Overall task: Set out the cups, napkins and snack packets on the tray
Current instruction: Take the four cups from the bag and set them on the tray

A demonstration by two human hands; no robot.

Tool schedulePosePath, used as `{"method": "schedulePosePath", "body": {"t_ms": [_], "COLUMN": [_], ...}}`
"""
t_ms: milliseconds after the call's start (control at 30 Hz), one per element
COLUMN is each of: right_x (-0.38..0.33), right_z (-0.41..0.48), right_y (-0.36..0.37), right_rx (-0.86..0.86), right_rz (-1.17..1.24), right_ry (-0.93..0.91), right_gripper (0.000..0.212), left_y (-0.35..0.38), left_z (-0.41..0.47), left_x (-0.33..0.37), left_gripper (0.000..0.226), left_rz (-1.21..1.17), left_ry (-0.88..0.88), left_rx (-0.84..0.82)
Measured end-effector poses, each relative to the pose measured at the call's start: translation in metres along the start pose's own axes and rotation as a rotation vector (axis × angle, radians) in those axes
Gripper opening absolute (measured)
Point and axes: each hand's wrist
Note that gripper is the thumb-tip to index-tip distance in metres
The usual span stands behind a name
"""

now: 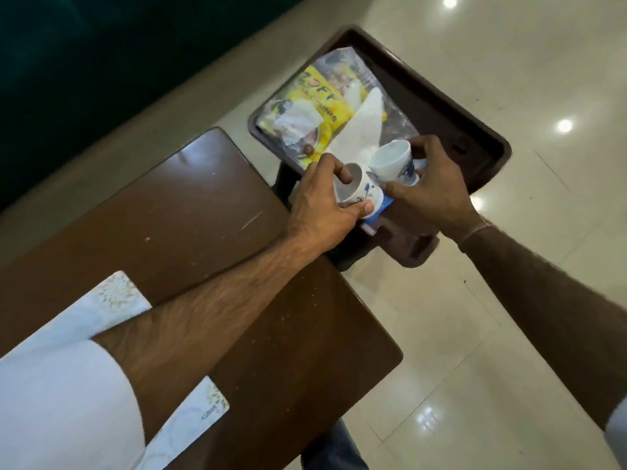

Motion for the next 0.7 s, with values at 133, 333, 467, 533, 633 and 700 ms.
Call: {"method": "schedulePosePath", "body": {"t_ms": [133, 333, 467, 533, 633, 700], "right_x": [-0.048, -0.116, -0.161, -0.182, -0.209, -0.226], "right_z": [-0.026, -0.065, -0.099, -0.117, -0.147, -0.169], "right_y": [0.042, 0.124, 0.178, 0.205, 0.242, 0.265], "right_rx": [-0.071, -0.245, -0.347, -0.423, -0.523, -0.562], "right_rz": [0.076, 0.072, 0.074, 0.081, 0.092, 0.088], "right_ry": [-0.069, -0.187, -0.236, -0.24, -0.249, -0.264], "right_gripper": [0.069, 0.08, 0.078, 0.077, 0.076, 0.076], "left_y": [-0.05, -0.12, -0.156, -0.172, -0.196, -0.213], "left_z": [-0.041, -0.118, -0.171, -0.199, -0.238, -0.261], "left_x": [-0.029, -0.099, -0.146, -0.168, -0.202, -0.223], "left_gripper": [0.069, 0.086, 0.079, 0.078, 0.076, 0.073], "left_rz": [-0.091, 0.005, 0.046, 0.079, 0.095, 0.083], "left_ry": [-0.032, -0.179, -0.272, -0.305, -0.311, -0.3], "left_rx": [0.074, 0.179, 0.254, 0.278, 0.305, 0.305]}}
Point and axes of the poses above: each hand's wrist, its own z-axis towards the middle knuckle, its own y-axis out of the palm, x = y × z, and after that the axes turned 1 degree about z, right-handed
